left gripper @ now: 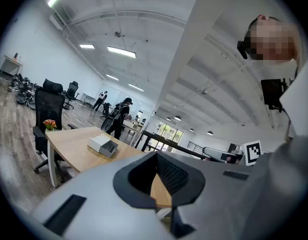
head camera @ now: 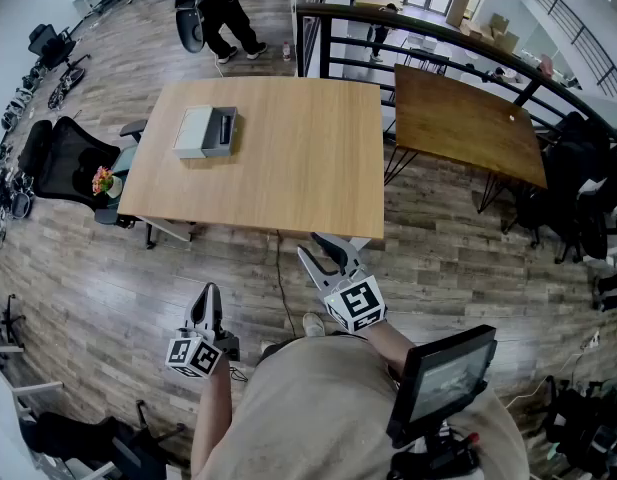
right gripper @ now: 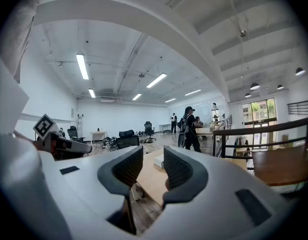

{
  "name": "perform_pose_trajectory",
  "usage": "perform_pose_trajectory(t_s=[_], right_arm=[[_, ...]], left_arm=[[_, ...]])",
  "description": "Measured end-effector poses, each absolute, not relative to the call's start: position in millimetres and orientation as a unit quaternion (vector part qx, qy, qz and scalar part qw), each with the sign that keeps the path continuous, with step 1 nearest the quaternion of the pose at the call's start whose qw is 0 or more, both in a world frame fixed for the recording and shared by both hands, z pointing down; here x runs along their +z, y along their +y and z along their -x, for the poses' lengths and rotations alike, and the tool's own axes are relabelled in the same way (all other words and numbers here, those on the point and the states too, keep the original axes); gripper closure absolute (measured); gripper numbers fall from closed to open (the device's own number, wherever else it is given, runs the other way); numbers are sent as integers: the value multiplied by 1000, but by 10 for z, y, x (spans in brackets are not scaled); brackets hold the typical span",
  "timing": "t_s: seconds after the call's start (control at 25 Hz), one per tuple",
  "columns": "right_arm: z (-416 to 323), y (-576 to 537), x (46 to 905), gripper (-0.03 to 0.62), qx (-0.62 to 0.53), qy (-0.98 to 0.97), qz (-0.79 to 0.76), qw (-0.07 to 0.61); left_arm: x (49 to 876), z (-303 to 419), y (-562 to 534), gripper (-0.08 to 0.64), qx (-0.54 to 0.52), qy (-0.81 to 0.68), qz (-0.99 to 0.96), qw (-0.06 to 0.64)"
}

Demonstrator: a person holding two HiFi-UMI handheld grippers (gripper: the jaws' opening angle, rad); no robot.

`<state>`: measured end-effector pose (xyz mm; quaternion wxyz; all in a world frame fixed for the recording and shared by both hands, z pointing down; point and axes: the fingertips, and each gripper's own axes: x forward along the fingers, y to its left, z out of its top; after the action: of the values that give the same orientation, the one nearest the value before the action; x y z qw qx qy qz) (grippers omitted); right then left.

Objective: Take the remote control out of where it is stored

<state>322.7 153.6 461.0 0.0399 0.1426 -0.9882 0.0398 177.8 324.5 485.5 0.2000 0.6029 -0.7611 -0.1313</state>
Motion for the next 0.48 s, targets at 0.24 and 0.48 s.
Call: perform_pose_trajectory(t_s=[0.24,0.48], right_arm=[[-3288,1540,4604,456,40,-988,-142,38],[-3344,1590,4619,456,52,-990,-128,36]], left_arm=[[4860,-1852,3214,566,-130,-760,-604,202],[4881,-1934,3169,566,-128,-757,-608,205]])
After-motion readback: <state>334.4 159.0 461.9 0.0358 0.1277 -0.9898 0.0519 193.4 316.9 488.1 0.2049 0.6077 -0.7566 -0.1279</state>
